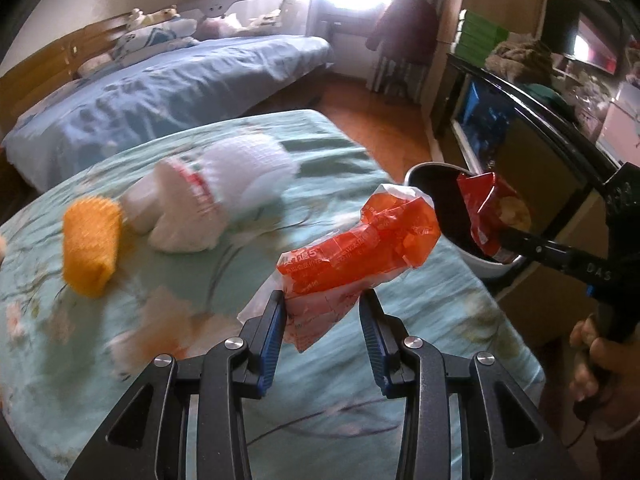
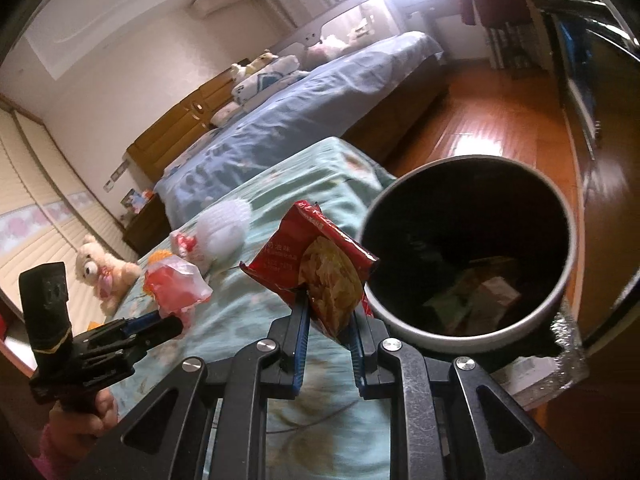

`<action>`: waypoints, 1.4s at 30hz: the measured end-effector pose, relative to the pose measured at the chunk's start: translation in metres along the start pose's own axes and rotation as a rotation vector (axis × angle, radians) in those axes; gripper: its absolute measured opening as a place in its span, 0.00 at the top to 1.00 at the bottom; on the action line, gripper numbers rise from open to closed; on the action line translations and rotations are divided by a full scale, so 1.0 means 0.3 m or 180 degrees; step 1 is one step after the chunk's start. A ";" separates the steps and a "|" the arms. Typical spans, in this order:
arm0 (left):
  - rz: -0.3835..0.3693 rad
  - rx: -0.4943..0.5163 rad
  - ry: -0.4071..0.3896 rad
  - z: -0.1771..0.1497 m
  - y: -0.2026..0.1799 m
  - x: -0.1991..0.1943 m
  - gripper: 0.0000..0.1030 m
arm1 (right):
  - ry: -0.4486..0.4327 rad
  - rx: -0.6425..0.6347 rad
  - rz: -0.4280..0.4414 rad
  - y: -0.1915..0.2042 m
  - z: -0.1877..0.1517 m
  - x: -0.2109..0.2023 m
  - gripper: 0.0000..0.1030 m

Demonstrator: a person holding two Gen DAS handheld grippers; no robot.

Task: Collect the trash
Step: 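Carry the plastic bag and chip bag over the black bin with both tools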

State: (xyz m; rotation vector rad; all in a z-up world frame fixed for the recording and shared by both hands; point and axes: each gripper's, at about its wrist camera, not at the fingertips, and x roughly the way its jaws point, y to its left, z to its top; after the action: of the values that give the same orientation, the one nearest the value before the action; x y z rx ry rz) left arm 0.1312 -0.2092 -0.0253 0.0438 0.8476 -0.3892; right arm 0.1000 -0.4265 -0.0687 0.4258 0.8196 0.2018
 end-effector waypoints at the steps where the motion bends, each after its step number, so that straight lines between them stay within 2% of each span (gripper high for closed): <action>1: -0.0006 0.0026 0.0002 0.005 -0.014 0.006 0.65 | -0.0012 0.0002 -0.0022 -0.010 0.002 -0.005 0.82; 12: -0.0040 0.0264 0.0041 0.092 -0.170 0.088 0.64 | -0.0098 0.0048 -0.0278 -0.124 0.047 -0.051 0.82; 24: 0.0011 0.0549 0.0110 0.166 -0.314 0.194 0.64 | -0.0108 0.0120 -0.0391 -0.220 0.086 -0.063 0.82; 42: 0.0027 0.0668 0.0219 0.226 -0.413 0.315 0.63 | -0.0047 0.0135 -0.0496 -0.299 0.134 -0.036 0.81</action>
State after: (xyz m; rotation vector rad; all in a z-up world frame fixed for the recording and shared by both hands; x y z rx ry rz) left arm 0.1930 -0.3672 -0.0356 0.2564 0.8716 -0.4698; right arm 0.1237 -0.5220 -0.0769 0.4009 0.8399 0.0368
